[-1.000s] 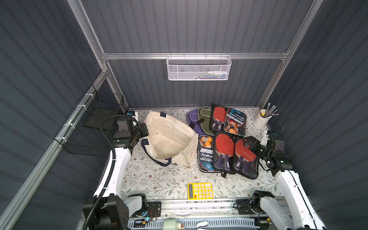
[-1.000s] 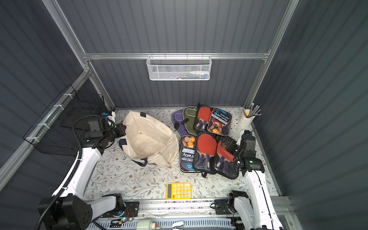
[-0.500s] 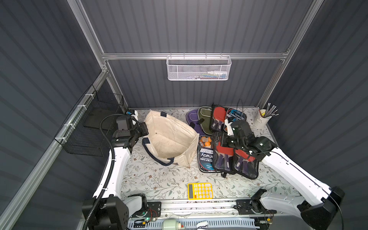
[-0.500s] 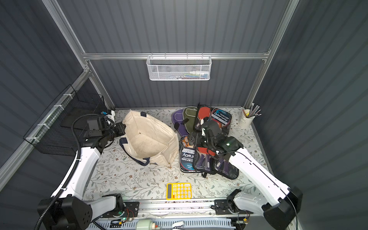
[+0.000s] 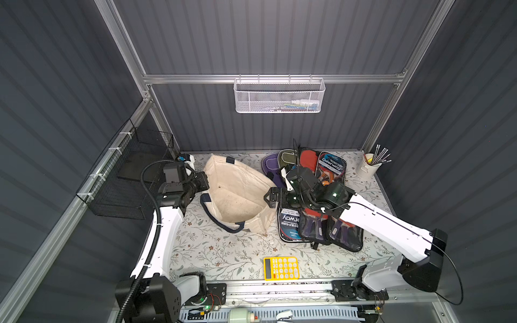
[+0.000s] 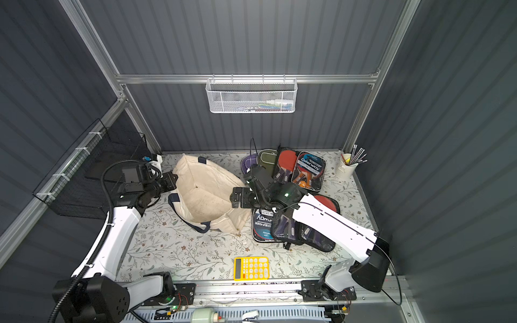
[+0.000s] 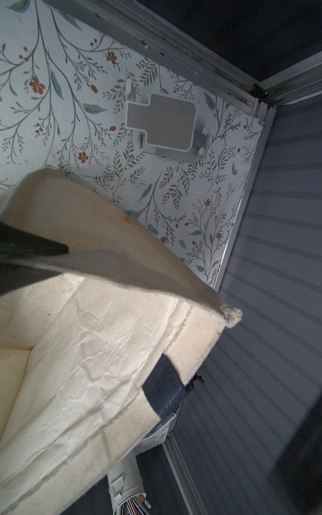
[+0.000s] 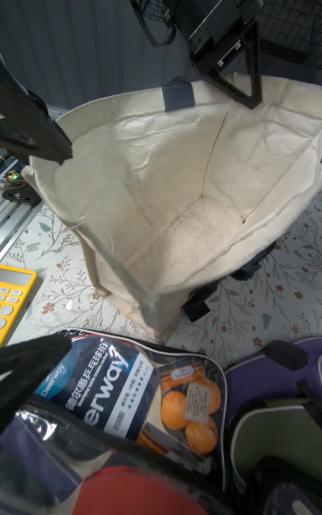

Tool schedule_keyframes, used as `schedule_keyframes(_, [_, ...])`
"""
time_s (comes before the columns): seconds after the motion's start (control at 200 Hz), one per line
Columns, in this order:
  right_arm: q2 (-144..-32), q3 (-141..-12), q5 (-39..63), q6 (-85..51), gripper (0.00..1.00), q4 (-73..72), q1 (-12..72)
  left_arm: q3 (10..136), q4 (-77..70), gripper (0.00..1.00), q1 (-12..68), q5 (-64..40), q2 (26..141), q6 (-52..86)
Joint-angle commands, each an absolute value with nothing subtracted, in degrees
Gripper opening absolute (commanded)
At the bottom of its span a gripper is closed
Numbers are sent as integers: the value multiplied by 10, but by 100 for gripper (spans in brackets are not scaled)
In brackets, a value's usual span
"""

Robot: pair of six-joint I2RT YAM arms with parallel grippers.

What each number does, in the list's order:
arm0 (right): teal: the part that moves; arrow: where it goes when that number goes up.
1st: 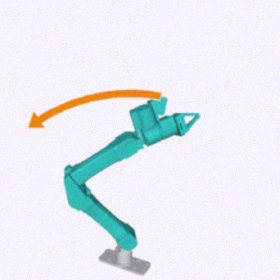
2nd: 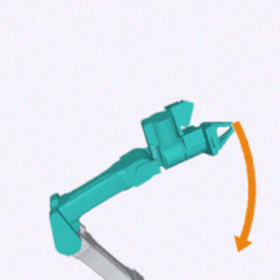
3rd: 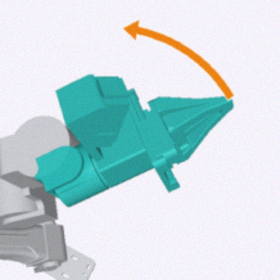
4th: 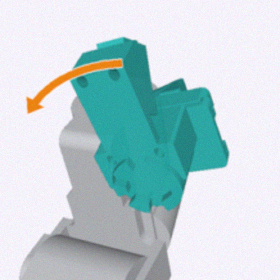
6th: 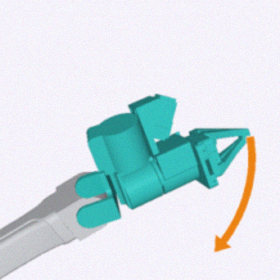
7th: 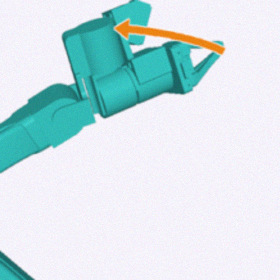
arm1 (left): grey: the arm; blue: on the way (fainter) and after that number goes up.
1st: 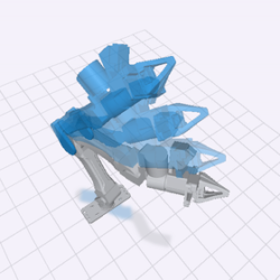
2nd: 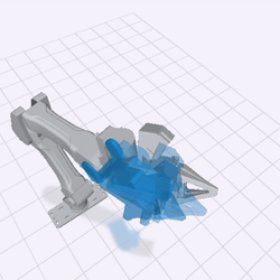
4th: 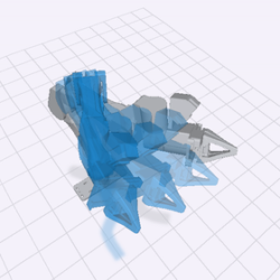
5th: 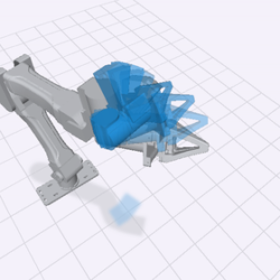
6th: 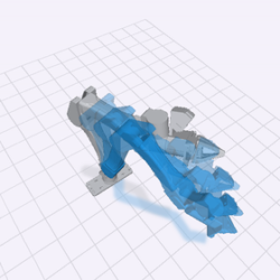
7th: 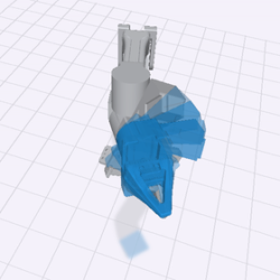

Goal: Remove the ping pong set from the canvas bag
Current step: Place the canvas bag at the center of the board.

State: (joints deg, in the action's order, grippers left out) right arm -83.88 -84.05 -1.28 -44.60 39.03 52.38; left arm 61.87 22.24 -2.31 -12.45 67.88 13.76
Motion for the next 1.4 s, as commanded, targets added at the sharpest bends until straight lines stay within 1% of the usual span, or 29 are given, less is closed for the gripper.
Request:
schedule_keyframes(0.0, [-864, -849, -3, -475, 96, 404, 529, 632, 207, 0, -24, -138, 658, 139])
schedule_keyframes(0.09, [-877, -848, 0, -482, 92, 403, 530, 633, 208, 0, -24, -135, 655, 137])
schedule_keyframes(0.135, [-881, -845, -2, -486, 88, 404, 530, 633, 209, 0, -24, -135, 653, 137])
schedule_keyframes(0.21, [-890, -840, -7, -485, 77, 400, 530, 632, 209, 0, -24, -134, 651, 137])
schedule_keyframes(0.245, [-894, -839, -11, -484, 67, 400, 530, 631, 209, 0, -24, -134, 649, 137])
schedule_keyframes(0.28, [-899, -839, -14, -483, 55, 399, 529, 630, 210, 0, -24, -132, 648, 137])
schedule_keyframes(0.305, [-903, -841, -14, -481, 39, 398, 529, 630, 211, 0, -24, -130, 648, 136])
schedule_keyframes(0.325, [-905, -843, -15, -480, 29, 399, 529, 630, 210, 0, -24, -128, 646, 137])
schedule_keyframes(0.355, [-909, -846, -17, -475, 17, 399, 529, 629, 212, 0, -24, -123, 645, 136])
schedule_keyframes(0.405, [-915, -855, -20, -468, 0, 397, 529, 630, 216, 0, -24, -108, 642, 136])
schedule_keyframes(0.535, [-932, -916, -26, -426, 0, 411, 527, 646, 246, 0, -24, -50, 636, 132])
schedule_keyframes(0.665, [-969, -1028, -24, -368, 0, 446, 521, 661, 268, 0, -24, 12, 628, 133])
schedule_keyframes(0.83, [-1021, -1157, -9, -320, 0, 474, 492, 672, 287, 0, -24, 45, 624, 134])
schedule_keyframes(0.955, [-1058, -1214, 22, -301, 0, 473, 448, 682, 294, 0, -24, 47, 624, 137])
schedule_keyframes(1.181, [-1130, -1239, 113, -295, 0, 413, 360, 680, 279, 0, -24, 17, 619, 148])
schedule_keyframes(1.396, [-1216, -1323, 147, -281, 0, 393, 337, 653, 250, 0, -24, -21, 611, 154])
